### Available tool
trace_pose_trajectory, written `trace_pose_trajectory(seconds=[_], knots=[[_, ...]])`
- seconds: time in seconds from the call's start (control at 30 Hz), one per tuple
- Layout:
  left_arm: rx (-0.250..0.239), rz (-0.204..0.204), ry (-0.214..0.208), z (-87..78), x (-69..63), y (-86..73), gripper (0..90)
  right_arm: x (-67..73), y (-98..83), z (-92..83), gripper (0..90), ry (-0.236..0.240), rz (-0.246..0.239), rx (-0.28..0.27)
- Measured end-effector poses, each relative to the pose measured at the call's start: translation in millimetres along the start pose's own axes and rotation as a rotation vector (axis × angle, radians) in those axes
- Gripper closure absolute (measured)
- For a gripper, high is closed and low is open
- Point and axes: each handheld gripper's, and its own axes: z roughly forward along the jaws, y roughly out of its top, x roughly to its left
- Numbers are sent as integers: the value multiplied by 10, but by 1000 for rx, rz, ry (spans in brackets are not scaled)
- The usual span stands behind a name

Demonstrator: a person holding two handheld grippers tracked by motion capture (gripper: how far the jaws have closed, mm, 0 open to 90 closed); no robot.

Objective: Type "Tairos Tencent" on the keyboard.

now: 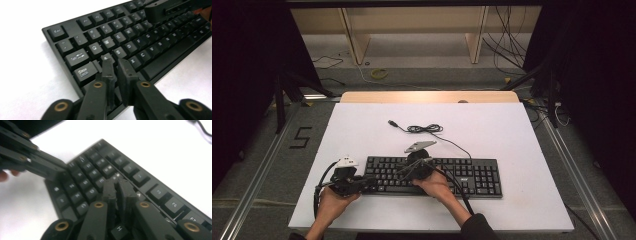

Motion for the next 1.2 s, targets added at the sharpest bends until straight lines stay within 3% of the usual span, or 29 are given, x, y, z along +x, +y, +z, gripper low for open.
trace_pose_trajectory(seconds=[0.17, 0.3, 0.63, 1.2], knots=[[-27, 6, -17, -13, -39, 23, 761, 18, 9, -81, 805, 10, -10, -15], [-46, 3, -21, -15, -40, 37, 650, 15, -20, -138, 729, 25, -12, -23], [-77, -4, -23, -14, -30, 77, 469, 18, -87, -278, 567, 48, -6, -41], [-98, -2, -9, -1, -14, 175, 376, 54, -188, -392, 454, 48, -3, -45]])
